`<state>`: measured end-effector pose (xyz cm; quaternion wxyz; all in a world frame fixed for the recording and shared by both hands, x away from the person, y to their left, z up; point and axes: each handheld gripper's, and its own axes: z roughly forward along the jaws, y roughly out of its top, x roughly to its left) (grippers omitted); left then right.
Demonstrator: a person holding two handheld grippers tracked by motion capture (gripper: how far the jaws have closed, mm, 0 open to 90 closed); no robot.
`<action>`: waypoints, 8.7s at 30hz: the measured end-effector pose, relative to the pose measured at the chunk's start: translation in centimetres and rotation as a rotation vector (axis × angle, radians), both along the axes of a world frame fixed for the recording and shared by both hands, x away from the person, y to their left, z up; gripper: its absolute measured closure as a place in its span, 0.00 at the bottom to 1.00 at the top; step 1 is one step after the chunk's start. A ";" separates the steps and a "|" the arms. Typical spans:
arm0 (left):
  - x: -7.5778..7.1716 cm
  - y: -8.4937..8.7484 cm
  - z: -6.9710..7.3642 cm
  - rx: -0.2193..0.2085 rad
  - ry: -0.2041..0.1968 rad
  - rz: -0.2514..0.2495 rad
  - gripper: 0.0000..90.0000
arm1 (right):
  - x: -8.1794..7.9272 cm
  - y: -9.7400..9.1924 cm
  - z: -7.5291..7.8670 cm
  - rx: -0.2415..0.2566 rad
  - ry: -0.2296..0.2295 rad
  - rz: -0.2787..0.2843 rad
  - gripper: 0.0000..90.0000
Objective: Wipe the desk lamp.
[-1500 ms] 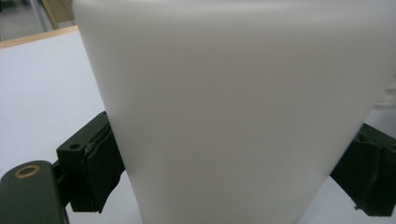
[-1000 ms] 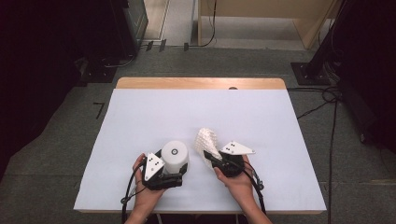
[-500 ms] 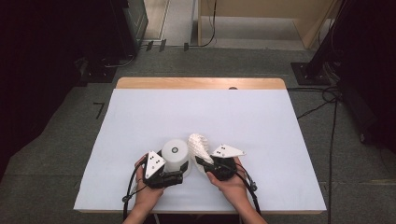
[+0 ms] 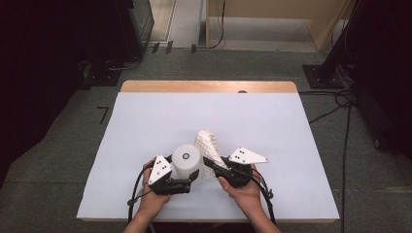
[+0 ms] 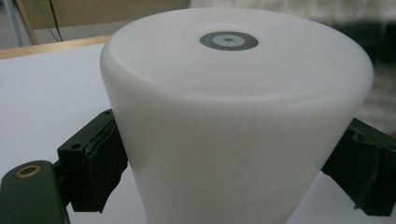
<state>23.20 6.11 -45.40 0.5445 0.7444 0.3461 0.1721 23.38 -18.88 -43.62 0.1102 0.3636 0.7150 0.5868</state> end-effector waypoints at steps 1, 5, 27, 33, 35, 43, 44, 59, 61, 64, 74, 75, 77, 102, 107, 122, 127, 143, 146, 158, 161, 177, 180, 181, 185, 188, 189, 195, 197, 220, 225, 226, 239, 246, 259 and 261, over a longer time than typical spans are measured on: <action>0.1 0.3 0.2 -0.017 0.003 0.003 0.10 | -0.1 0.1 -0.2 -0.007 0.010 0.005 0.85; 0.2 1.0 0.8 -0.035 -0.011 0.013 0.10 | 0.2 0.8 -1.7 -0.052 0.058 0.022 0.85; 1.1 0.6 -1.9 0.113 -0.067 0.088 0.10 | 0.4 -0.7 -1.1 -0.022 0.023 -0.067 0.85; 1.0 0.9 -2.0 0.110 -0.068 0.075 0.10 | 0.9 -0.9 -2.2 -0.071 0.028 -0.100 0.84; 0.9 1.1 -2.0 0.100 -0.054 0.083 0.09 | 0.9 -1.2 -2.3 -0.099 0.025 -0.141 0.84; 0.1 -0.3 -1.6 0.063 -0.021 0.220 0.02 | 1.1 -1.2 -3.0 -0.157 0.033 -0.183 0.84; 0.1 -0.6 -1.8 0.081 -0.008 0.246 0.04 | 1.0 -0.5 -3.4 -0.175 0.040 -0.156 0.84; 0.2 -0.2 -1.5 0.034 0.010 0.178 0.10 | 0.8 1.9 -4.8 -0.152 0.107 -0.019 0.84; 0.1 -0.4 -1.4 0.048 -0.006 0.148 0.10 | 0.5 1.9 -4.2 -0.120 0.085 -0.002 0.84; -0.2 -0.8 -1.3 0.075 -0.027 0.111 0.10 | 0.4 1.6 -3.4 -0.104 0.063 -0.002 0.84; -0.5 -0.8 -0.4 0.055 -0.053 0.050 0.10 | 0.0 -0.1 -0.6 -0.002 0.007 0.011 0.84; -0.5 -0.5 -0.2 0.047 -0.057 0.051 0.10 | 0.1 0.2 -1.1 -0.016 0.015 0.021 0.84; -0.4 0.1 0.3 0.028 -0.073 0.050 0.10 | 0.2 0.4 -1.6 -0.025 0.041 0.031 0.84; 0.4 0.6 -0.8 0.066 -0.119 0.053 0.10 | 0.8 -0.3 -2.8 -0.066 0.051 -0.083 0.85; 0.8 0.3 -2.1 0.109 -0.104 0.054 0.10 | 0.9 -1.2 -2.6 -0.077 0.032 -0.117 0.85; 0.4 0.2 -2.3 0.116 -0.038 0.117 0.02 | 1.7 -1.1 -4.9 -0.175 0.081 -0.207 0.62; 0.0 -1.2 -2.4 0.141 0.020 0.211 0.02 | 1.9 -1.2 -4.9 -0.214 0.102 -0.239 0.57; 0.6 0.4 -1.2 0.032 0.045 0.155 0.09 | 0.9 0.4 -4.3 -0.194 0.108 -0.080 0.89; 0.5 0.6 -0.5 0.021 0.023 0.124 0.09 | 0.1 1.7 -3.7 -0.174 0.083 -0.036 0.89; -0.1 -1.0 -0.9 0.112 0.010 -0.021 0.09 | -1.1 0.4 0.8 -0.049 -0.026 -0.011 0.89; -0.1 -0.7 -0.5 0.103 -0.007 -0.025 0.09 | -0.7 0.4 0.1 -0.064 -0.009 -0.003 0.89; 0.2 -1.0 -1.1 0.128 -0.019 -0.007 0.09 | -0.3 -0.2 -0.3 -0.012 -0.005 -0.011 0.88; 0.3 -1.0 -1.2 0.143 -0.034 0.008 0.09 | -0.1 -0.7 -0.4 -0.018 -0.004 -0.048 0.88; 0.3 -1.0 -1.3 0.152 -0.033 0.018 0.09 | 0.1 -0.9 -0.6 -0.028 0.000 -0.074 0.88; 0.6 -1.0 -1.9 0.170 -0.023 0.032 0.09 | 0.7 -1.3 -1.7 -0.088 0.025 -0.138 0.87; 0.7 -1.2 -2.3 0.184 -0.010 0.022 0.09 | 0.9 -1.2 -2.6 -0.115 0.039 -0.143 0.87; 0.7 -1.2 -2.5 0.187 -0.011 0.020 0.09 | 1.0 -1.2 -2.8 -0.117 0.044 -0.144 0.87; 0.9 -0.6 -2.5 0.164 0.020 0.006 0.09 | 1.3 -1.4 -3.4 -0.122 0.059 -0.144 0.87; 1.0 -0.4 -2.5 0.161 0.026 -0.007 0.09 | 1.4 -1.5 -3.6 -0.127 0.068 -0.148 0.87; 0.3 -0.3 -1.6 0.088 0.042 0.117 0.09 | 1.1 0.4 -4.8 -0.160 0.115 -0.048 0.87; 0.2 0.0 -1.1 0.082 0.009 0.063 0.09 | 0.2 1.5 -3.6 -0.130 0.076 0.024 0.87; 0.0 -0.2 -1.0 0.091 -0.003 0.057 0.09 | 0.0 1.7 -3.3 -0.124 0.072 0.028 0.87; -0.2 -0.9 -1.0 0.126 -0.003 0.008 0.09 | -0.7 0.6 -0.7 -0.020 -0.004 0.007 0.87; 0.0 0.4 0.3 0.051 -0.026 0.025 0.09 | 0.2 1.0 -3.3 -0.034 0.116 0.014 0.87; 0.7 -0.8 -2.5 0.161 -0.021 0.063 0.09 | 0.7 -0.5 -3.0 -0.034 0.091 -0.061 0.87; 0.7 -0.8 -2.5 0.165 -0.017 0.078 0.09 | 0.8 -0.7 -3.1 -0.039 0.094 -0.070 0.86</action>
